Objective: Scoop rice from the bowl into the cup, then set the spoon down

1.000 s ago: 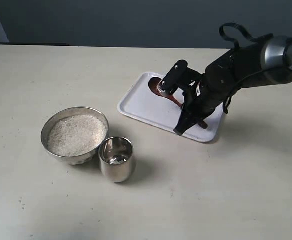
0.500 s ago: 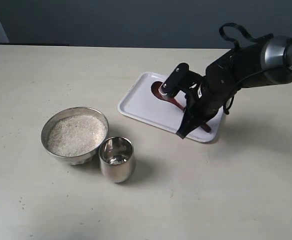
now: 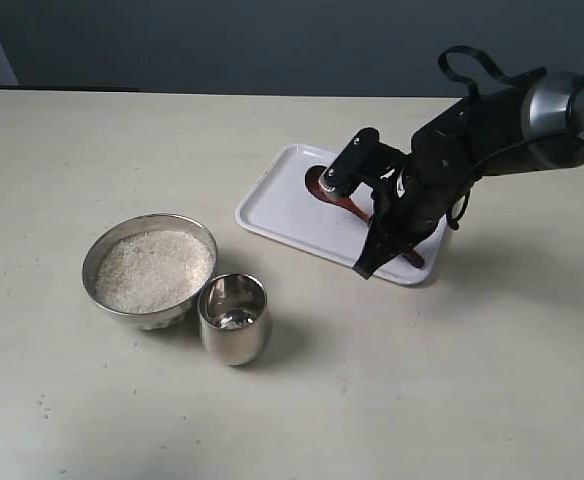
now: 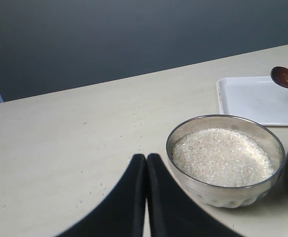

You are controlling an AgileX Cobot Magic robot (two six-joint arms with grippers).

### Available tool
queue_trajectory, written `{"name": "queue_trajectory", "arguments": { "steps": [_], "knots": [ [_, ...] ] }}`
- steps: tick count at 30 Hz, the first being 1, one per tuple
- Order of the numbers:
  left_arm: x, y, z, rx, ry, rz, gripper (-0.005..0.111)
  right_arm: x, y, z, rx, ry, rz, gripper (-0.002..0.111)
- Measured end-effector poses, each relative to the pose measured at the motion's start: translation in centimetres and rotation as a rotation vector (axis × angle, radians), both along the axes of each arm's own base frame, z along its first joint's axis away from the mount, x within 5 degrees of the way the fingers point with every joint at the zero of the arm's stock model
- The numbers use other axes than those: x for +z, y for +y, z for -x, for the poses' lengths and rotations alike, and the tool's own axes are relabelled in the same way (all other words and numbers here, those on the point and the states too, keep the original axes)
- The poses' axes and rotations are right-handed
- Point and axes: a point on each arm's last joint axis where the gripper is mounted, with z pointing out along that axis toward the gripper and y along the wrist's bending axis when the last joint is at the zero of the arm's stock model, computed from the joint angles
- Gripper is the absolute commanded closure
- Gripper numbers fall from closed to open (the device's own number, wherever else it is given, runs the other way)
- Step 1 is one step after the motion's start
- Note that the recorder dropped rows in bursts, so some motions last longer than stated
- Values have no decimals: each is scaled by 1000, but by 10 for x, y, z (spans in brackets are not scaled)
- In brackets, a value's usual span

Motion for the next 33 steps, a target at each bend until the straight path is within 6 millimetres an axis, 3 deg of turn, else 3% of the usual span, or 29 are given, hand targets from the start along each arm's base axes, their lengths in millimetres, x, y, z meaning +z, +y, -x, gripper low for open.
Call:
{"name": "queue_trajectory", "arguments": {
  "steps": [5,11,13,22,26,29,33],
  "knots": [
    [0,0,0,0,0,0,106,0,0,0,-3,2,-2,101],
    [0,0,0,0,0,0,106,0,1,0,-8,1,-9,61],
    [0,0,0,0,0,0,106,0,1,0,-10,0,-11,56],
    [0,0,0,0,0,0,106,1,1,0,-41,1,-27,56],
    [0,0,0,0,0,0,106,17,-2,2,-74,-6,-39,61],
    [0,0,0,0,0,0,106,38,-6,7,-87,-27,-51,72],
    [0,0,0,0,0,0,106,69,-14,15,-143,-42,-75,95]
  ]
}}
